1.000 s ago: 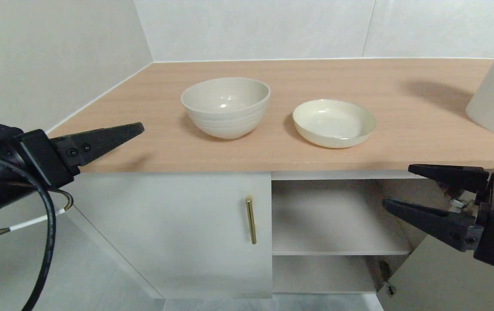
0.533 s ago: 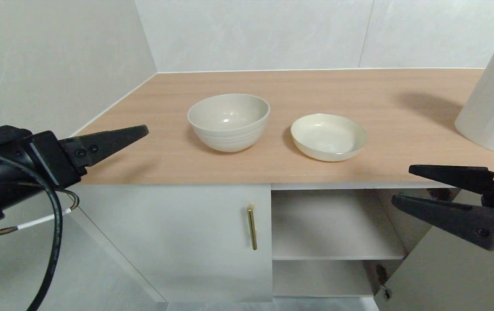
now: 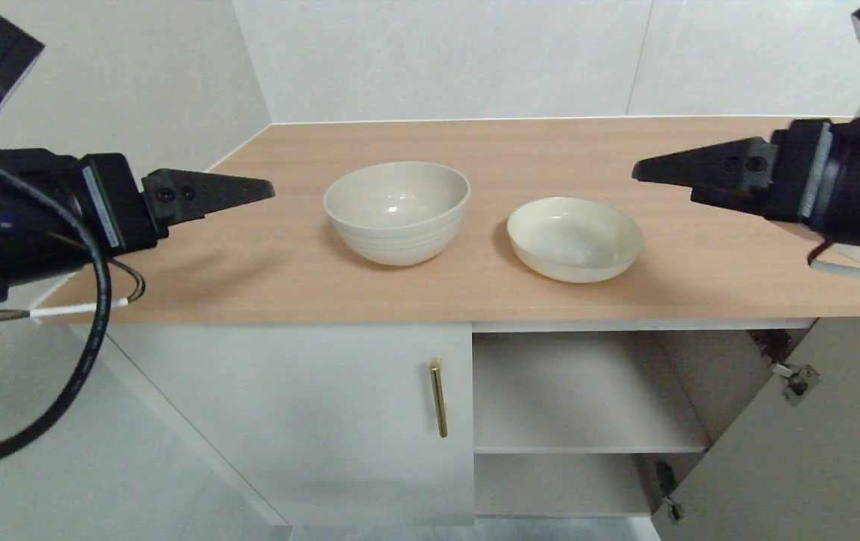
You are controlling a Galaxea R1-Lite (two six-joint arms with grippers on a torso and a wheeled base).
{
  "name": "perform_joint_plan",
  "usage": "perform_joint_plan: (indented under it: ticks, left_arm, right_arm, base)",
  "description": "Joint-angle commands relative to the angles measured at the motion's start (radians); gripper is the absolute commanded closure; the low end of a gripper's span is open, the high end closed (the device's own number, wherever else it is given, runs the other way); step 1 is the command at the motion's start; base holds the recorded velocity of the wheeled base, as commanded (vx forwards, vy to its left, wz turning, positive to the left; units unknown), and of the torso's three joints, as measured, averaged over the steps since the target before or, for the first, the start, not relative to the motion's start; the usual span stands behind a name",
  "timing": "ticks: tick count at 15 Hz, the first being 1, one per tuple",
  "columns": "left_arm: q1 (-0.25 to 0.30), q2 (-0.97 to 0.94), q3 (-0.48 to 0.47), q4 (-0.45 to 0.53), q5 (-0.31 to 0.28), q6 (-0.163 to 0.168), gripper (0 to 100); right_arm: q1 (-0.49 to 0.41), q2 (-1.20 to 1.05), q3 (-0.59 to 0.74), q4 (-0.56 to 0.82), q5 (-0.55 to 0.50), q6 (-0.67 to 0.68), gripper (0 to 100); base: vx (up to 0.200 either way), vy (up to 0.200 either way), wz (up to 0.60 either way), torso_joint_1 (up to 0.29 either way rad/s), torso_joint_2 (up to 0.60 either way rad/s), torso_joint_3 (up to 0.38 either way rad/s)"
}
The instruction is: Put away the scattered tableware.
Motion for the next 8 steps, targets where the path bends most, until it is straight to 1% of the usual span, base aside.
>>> perform_joint_plan:
  ticks: [1,2,3,4,6,7,8]
  left_arm:
    - [-0.021,0.151,-0.247,0.264,0.021,-0.031,0]
    - [-0.026,0.159,-0.273,0.316,0.016,-0.085,0]
    - [-0.03,0.177,-0.278,0.306,0.012,-0.141,0]
    - [-0.039,0.197,-0.284,0.28,0.021,-0.16,0]
    - [-0.078,0.215,-0.275,0.177,0.067,-0.217,0]
    - [-0.093,0.226,-0.275,0.141,0.108,-0.227,0]
    - [-0.115,0.24,-0.272,0.108,0.163,-0.224,0]
  right_arm:
    - [-0.028,0.231,-0.21,0.121,-0.14,0.01,0]
    - [-0.028,0.256,-0.213,0.133,-0.22,0.016,0]
    - [-0.03,0.263,-0.202,0.133,-0.259,0.025,0]
    - [-0.033,0.259,-0.185,0.132,-0.264,0.024,0]
    - [-0.039,0.213,-0.161,0.132,-0.261,0.021,0]
    - [-0.039,0.19,-0.15,0.13,-0.259,0.021,0]
    - [-0.038,0.178,-0.149,0.129,-0.261,0.022,0]
  base:
    - [0.0,0.0,0.0,0.0,0.0,0.0]
    - [0.0,0.0,0.0,0.0,0.0,0.0]
    - [0.0,0.0,0.0,0.0,0.0,0.0]
    - [0.0,0.0,0.0,0.0,0.0,0.0]
    - [0.0,0.0,0.0,0.0,0.0,0.0]
    - [0.0,0.0,0.0,0.0,0.0,0.0]
    - [0.0,0.0,0.0,0.0,0.0,0.0]
